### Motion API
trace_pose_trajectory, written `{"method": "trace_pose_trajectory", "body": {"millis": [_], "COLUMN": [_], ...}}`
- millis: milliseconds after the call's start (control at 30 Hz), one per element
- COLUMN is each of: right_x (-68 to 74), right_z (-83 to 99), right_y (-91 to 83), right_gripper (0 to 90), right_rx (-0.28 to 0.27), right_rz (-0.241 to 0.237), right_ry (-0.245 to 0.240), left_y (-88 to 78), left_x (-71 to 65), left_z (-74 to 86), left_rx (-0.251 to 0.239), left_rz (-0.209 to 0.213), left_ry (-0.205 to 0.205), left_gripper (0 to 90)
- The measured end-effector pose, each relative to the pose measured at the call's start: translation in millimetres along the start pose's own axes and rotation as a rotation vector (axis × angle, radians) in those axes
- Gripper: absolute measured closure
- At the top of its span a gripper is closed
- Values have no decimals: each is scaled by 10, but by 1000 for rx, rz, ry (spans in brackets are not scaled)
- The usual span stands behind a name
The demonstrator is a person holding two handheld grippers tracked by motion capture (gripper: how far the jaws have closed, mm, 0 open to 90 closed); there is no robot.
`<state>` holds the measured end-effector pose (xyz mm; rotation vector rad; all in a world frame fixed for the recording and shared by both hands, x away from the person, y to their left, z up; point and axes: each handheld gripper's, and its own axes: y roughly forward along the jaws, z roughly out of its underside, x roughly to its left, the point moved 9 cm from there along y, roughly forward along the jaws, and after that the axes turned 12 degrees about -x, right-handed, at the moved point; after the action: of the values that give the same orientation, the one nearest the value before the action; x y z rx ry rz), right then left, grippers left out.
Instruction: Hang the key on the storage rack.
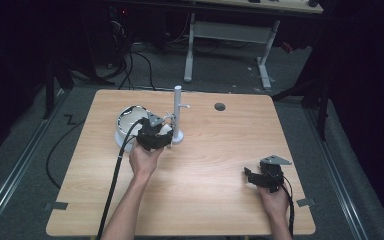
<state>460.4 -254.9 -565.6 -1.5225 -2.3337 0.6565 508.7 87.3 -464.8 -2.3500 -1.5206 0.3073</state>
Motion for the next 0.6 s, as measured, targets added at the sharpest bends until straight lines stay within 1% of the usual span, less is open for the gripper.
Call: {"method": "trace_pose_trajectory", "body": {"millis": [167,300,400,467,600], "right_x": [0,0,0,0,1], "right_z": [0,0,0,0,0], "right_y": [0,0,0,0,0], "right_gripper": [297,297,297,297,297], "right_rx": [0,0,0,0,0], "right_rz": [0,0,0,0,1], "right_ry": [0,0,0,-1,-1], "left_y": [4,8,12,12,-5], "left_x": [10,19,7,5,23], "left_z": [22,45,56,65,71], "left_rx": [10,13,10,14,12], "left_rz": [-5,-8,-1,2,-6], "left_ry": [15,7,-5,-3,-12], "left_gripper": [506,505,502,501,493]}}
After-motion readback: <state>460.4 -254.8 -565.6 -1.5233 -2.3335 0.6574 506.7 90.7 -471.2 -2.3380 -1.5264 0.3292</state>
